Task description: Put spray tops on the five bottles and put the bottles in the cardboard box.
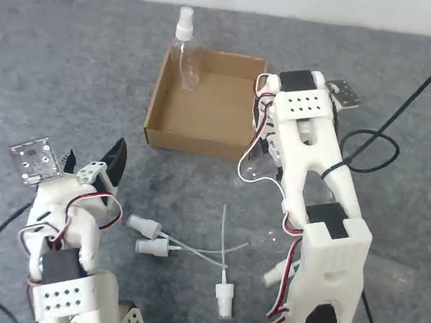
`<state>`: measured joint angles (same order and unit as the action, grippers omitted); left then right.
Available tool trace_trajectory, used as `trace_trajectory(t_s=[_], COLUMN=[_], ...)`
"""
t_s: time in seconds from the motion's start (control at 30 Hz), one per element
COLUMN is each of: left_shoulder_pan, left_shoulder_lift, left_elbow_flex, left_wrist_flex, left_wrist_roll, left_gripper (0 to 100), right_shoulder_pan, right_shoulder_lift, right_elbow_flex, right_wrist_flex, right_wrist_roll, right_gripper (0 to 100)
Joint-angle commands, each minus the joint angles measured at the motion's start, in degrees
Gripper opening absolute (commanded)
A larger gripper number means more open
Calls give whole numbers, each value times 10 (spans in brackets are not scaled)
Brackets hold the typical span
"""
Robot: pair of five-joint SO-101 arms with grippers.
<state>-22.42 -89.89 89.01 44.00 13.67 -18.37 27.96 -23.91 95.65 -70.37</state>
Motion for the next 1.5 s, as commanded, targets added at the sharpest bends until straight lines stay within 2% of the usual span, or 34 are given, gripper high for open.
trace_trajectory(t_s=[0.0,0.73,1.23,1.47], left_shoulder_pan=[-2,-2,-2,-2], left_shoulder_lift=[-6,-6,-6,-6], left_elbow_flex=[-3,-3,-3,-3], left_wrist_flex=[-18,-18,-18,-18], left_wrist_roll=[3,3,3,3], left_gripper=[316,316,316,316], right_shoulder_pan=[-10,-21,-22,-49], right_shoulder_lift=[-45,-54,-138,-208], right_elbow_flex=[-21,-47,-42,45], right_wrist_flex=[8,69,74,73], right_wrist_roll=[-6,-6,-7,-6], right_gripper=[214,224,224,224])
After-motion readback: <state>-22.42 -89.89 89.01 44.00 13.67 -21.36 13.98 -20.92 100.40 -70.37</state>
